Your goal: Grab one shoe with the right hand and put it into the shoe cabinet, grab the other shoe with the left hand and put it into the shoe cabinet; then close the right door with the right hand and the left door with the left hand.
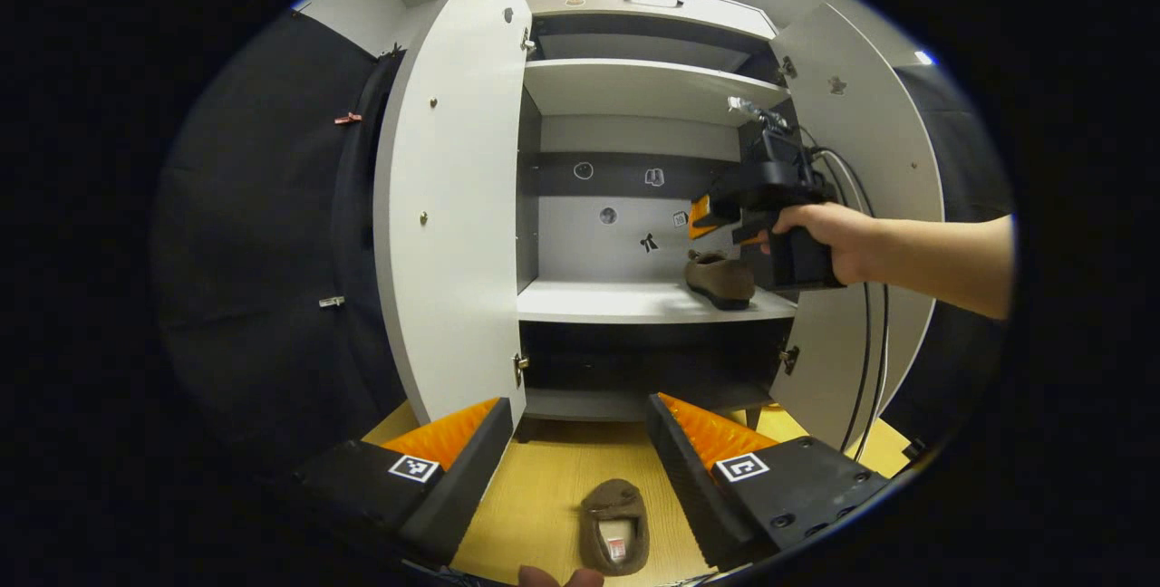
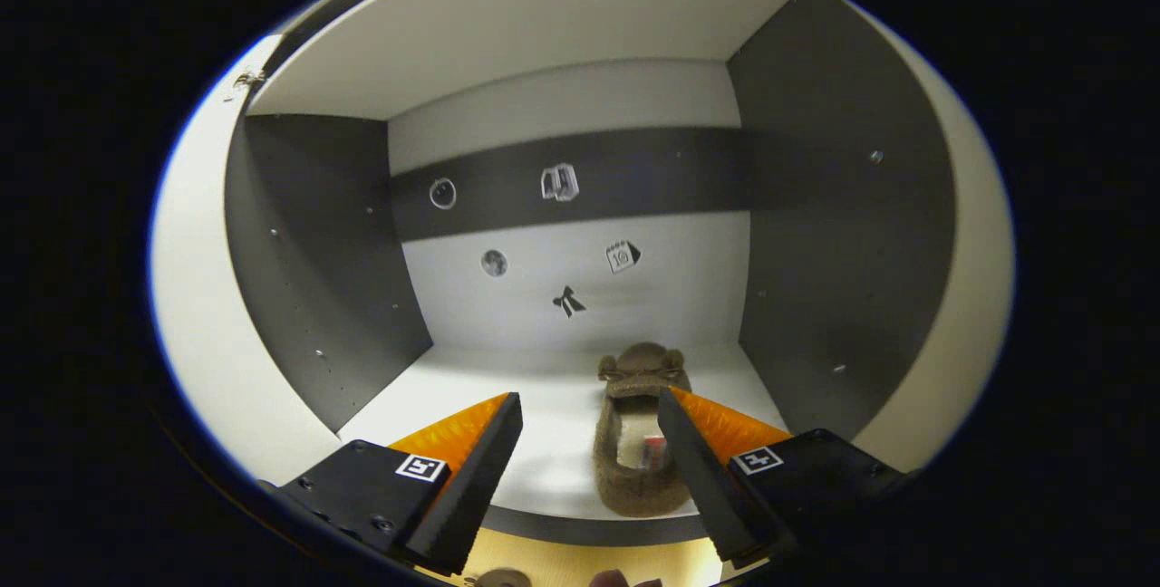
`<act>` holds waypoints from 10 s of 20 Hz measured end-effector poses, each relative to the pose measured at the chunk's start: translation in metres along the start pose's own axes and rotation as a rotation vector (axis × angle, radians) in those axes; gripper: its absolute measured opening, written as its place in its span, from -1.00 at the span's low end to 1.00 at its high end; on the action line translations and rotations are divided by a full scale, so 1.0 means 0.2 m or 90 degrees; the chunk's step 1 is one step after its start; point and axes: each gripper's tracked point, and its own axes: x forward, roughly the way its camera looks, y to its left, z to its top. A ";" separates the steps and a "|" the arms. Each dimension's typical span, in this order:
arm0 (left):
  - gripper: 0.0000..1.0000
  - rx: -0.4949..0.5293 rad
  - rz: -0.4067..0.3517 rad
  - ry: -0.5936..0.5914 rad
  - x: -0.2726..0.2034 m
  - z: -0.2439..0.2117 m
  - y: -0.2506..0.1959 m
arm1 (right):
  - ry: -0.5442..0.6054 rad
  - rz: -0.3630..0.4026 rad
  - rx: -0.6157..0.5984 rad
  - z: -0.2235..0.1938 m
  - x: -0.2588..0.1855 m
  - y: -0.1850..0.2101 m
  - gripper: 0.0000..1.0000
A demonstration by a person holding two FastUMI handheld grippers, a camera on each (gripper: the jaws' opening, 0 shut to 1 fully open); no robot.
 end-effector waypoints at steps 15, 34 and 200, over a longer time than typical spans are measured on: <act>0.76 0.079 -0.089 0.257 0.11 -0.96 -0.10 | -0.175 0.026 -0.037 0.18 -1.04 0.08 0.95; -0.33 0.075 -0.043 0.318 0.63 -1.49 -0.09 | -0.143 -0.014 -0.081 0.08 -1.57 -0.10 0.92; 0.84 0.000 0.117 -0.074 0.12 0.89 0.94 | -0.068 0.023 -0.016 -0.13 -1.20 0.05 0.96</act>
